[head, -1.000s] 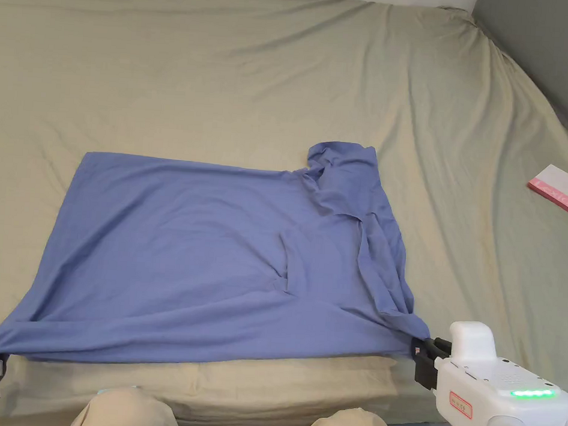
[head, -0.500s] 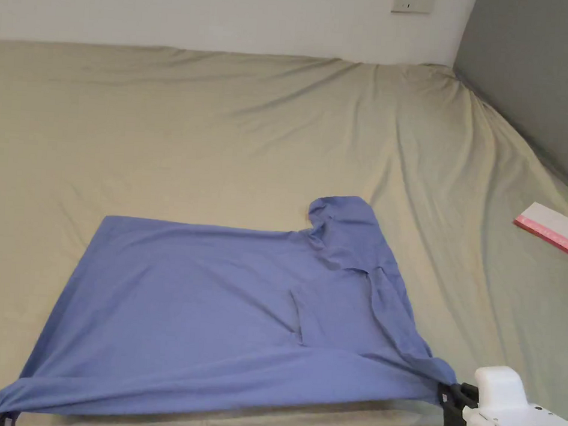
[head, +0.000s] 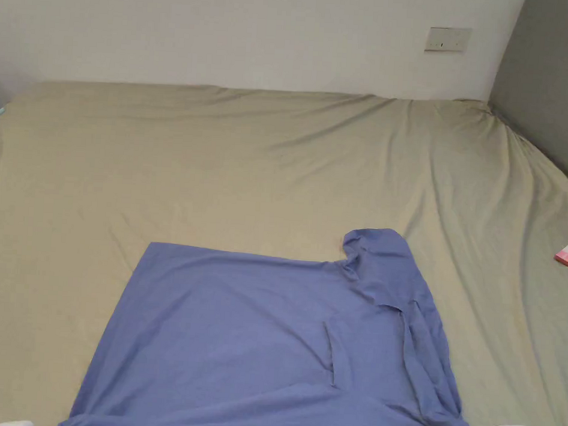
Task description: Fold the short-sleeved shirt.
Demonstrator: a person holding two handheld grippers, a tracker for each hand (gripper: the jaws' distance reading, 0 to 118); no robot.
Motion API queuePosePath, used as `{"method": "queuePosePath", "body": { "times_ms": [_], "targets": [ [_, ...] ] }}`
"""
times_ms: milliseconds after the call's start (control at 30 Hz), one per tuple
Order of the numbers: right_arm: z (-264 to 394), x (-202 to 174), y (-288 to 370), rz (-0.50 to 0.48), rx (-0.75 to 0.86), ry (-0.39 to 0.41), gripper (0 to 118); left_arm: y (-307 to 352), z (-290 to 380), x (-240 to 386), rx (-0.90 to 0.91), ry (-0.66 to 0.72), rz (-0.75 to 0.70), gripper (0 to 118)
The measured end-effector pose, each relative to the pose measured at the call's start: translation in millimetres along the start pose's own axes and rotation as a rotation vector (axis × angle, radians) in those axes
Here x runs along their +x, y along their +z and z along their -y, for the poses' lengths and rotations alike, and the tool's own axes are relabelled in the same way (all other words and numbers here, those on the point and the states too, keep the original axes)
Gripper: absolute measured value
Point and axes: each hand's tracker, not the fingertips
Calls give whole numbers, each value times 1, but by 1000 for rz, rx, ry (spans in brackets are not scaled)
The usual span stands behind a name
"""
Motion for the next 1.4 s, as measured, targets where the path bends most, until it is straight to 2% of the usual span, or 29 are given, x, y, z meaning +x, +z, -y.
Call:
{"method": "queuePosePath", "body": {
  "times_ms": [33,67,167,233,333,433,467,567,633,733,767,833,867,900,933,967,1000,1033,1067,1133,1200,1300,1400],
  "targets": [
    [2,1,3,10,8,0,57,1,1,-2,14,10,-6,72],
    [5,2,8,22,30,5,65,2,2,-4,25,31,-5,90],
    [11,6,33,58,143,-17,65,23,12,-1,171,54,-174,99],
    [12,8,56,61,244,-35,67,45,14,-1,201,75,-159,110],
    [8,3,92,83,381,-29,80,80,16,-3,280,167,-116,111],
    [-2,-7,123,91,514,-15,93,118,16,-1,385,190,-94,113],
    [-6,-11,132,91,555,-6,93,132,15,3,431,186,-112,113],
    [-19,-27,155,115,680,38,105,175,15,20,625,102,-111,118],
    [-27,-38,169,124,769,68,107,196,12,32,733,15,-118,118],
    [-40,-48,181,52,875,70,113,210,1,45,748,-37,-122,118],
    [-45,-52,184,51,880,69,113,211,-2,48,763,-51,-116,118],
    [-60,-60,188,132,816,96,113,210,-12,54,741,-58,-122,118],
    [-63,-62,190,111,819,119,113,209,-13,54,746,-46,-104,118],
    [-62,-62,193,25,853,128,113,209,-15,54,775,-22,-42,111],
    [-67,-64,194,12,832,106,110,210,-17,55,784,-4,-33,93],
    [-70,-66,196,31,819,102,101,210,-21,57,779,-4,-29,50],
    [-71,-69,197,45,817,117,68,207,-27,58,767,0,-29,0],
    [-72,-71,198,80,817,140,25,204,-31,60,795,3,-49,0],
    [-76,-73,197,111,797,145,2,203,-31,59,819,22,-35,0],
    [-78,-69,199,101,794,152,2,202,-41,61,802,20,30,0],
    [-81,-69,199,86,772,156,2,203,-41,67,809,13,18,0],
    [-82,-68,198,115,765,157,2,199,-48,71,775,-2,25,0],
    [-85,-64,194,94,748,121,1,189,-57,70,733,25,52,0]
  ]
}}
